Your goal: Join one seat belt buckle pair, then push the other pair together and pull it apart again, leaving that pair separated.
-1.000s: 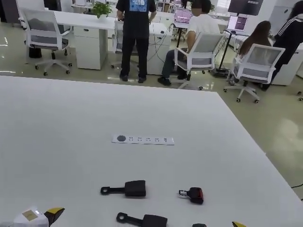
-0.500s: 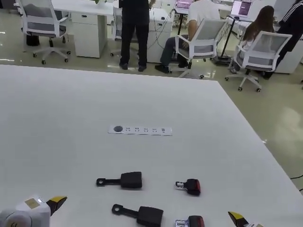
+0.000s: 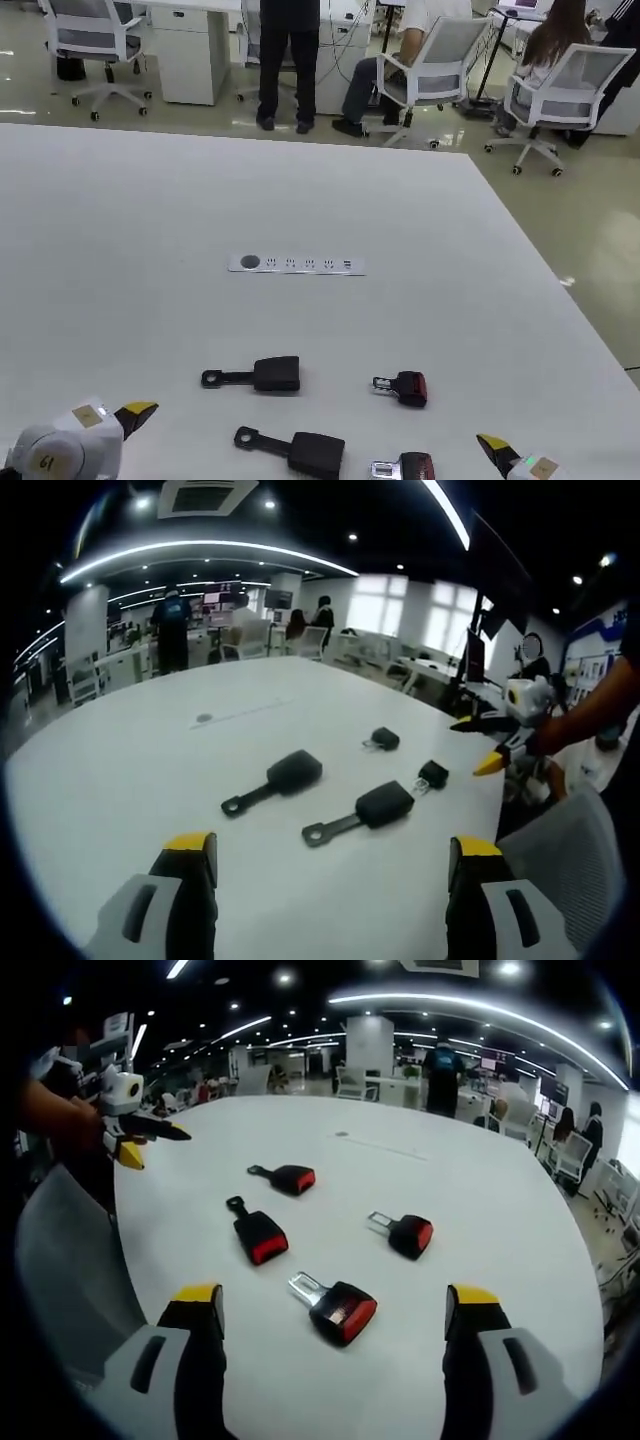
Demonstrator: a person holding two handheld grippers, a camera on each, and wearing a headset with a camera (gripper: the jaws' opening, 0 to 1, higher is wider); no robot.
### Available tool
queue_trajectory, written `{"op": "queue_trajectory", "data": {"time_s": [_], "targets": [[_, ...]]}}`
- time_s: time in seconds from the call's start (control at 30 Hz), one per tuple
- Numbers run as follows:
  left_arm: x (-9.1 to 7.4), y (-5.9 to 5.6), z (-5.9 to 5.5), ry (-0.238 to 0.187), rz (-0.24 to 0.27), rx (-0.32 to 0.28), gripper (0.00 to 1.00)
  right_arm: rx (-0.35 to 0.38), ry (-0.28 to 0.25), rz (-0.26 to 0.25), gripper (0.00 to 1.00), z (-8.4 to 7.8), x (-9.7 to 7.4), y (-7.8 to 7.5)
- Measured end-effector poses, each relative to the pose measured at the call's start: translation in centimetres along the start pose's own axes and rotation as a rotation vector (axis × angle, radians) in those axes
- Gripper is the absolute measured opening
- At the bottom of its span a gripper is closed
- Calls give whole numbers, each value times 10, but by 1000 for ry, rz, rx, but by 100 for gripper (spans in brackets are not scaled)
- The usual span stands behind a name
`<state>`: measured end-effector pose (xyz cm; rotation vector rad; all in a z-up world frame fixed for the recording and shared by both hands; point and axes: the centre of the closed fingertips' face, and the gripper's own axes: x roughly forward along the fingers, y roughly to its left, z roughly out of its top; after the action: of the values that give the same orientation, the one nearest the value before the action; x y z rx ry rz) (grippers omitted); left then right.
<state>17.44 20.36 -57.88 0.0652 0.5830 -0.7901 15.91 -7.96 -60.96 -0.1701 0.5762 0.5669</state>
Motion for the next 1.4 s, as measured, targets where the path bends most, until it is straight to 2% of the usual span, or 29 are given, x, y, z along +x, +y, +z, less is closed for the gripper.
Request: {"op": "queue_trajectory", "data": {"time_s": [0.33, 0.47, 0.57, 0.7, 0.8, 0.97, 1.07, 1.1, 1.23, 1.3, 1.4], "targets": [[14, 4, -5, 45, -36, 34, 97, -8, 19, 34, 90, -3, 13, -2], [24, -1, -3, 52, -46, 35, 97, -2, 39, 55, 89, -11, 19, -3], [28, 0, -7, 58, -56, 39, 96, -12, 43, 71, 89, -12, 23, -2], [36, -5, -4, 75, -75, 66, 96, -33, 63, 100, 88, -14, 28, -3], [42, -6, -5, 90, -88, 84, 95, -42, 67, 119, 87, -17, 34, -5], [54, -16, -4, 105, -121, 96, 94, -60, 76, 159, 86, -16, 38, -3], [60, -17, -9, 129, -135, 150, 92, -82, 78, 186, 86, -16, 41, -3], [63, -19, -8, 135, -146, 178, 91, -84, 78, 195, 86, -16, 42, -3], [75, -30, -9, 166, -192, 230, 90, -109, 96, 226, 86, -23, 46, -7], [79, -31, -9, 187, -216, 268, 88, -113, 104, 241, 84, -24, 46, -8], [84, -38, -6, 188, -237, 291, 82, -142, 120, 254, 84, -27, 48, -13]]}}
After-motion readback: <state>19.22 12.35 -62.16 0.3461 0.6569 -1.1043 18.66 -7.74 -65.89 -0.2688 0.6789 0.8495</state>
